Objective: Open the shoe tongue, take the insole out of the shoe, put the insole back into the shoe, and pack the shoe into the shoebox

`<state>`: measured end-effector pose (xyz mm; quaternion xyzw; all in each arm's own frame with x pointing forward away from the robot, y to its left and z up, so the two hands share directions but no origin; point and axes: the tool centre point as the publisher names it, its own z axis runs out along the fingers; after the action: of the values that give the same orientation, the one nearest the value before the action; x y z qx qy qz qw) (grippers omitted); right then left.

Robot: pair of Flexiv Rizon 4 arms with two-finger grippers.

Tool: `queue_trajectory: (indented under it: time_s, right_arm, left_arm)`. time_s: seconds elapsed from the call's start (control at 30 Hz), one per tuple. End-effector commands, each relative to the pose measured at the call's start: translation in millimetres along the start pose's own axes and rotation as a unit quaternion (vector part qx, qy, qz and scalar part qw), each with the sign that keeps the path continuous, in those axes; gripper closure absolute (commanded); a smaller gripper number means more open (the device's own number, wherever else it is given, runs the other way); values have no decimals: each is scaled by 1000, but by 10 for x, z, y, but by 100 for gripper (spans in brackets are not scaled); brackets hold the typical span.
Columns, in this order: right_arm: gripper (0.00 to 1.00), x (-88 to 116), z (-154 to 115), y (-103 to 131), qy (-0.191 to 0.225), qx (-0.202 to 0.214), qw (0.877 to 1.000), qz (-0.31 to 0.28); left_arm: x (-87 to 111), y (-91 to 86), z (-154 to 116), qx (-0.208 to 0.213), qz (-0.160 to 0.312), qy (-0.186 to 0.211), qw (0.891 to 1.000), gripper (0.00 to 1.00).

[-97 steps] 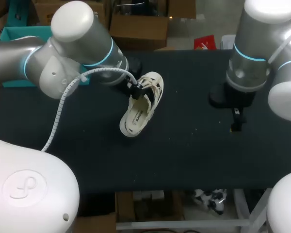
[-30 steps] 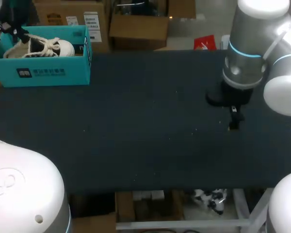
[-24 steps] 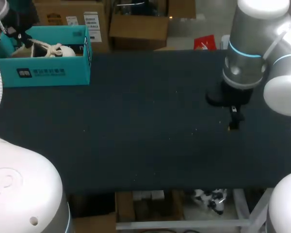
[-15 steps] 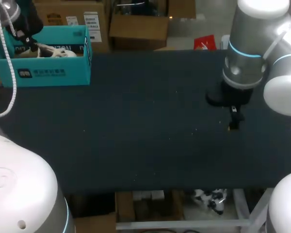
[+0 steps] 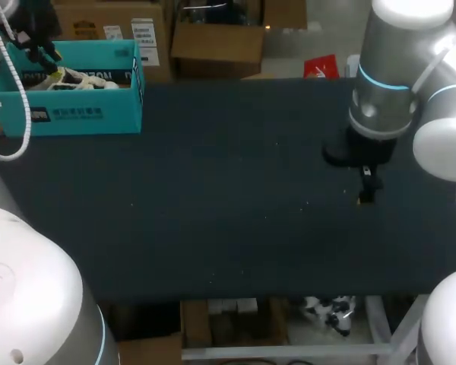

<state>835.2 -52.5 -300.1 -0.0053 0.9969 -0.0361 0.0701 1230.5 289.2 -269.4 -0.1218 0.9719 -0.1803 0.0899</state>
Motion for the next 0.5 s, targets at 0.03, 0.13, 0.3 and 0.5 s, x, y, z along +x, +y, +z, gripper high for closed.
queue_trajectory:
  time_s: [0.03,0.13,0.3,0.5]
  right_arm:
    - [0,-2,-5,2,1,1,1000,0]
    - [0,-2,-5,2,1,1,1000,0]
    - [0,-2,-5,2,1,1,1000,0]
    - [0,-2,-5,2,1,1,1000,0]
  left_arm:
    - [337,-158,-423,-28,15,-23,999,0]
    - [505,-224,-547,-38,20,-34,998,0]
    - [808,-302,-675,-61,33,-50,996,0]
    - [1073,-321,-732,-111,48,-75,990,0]
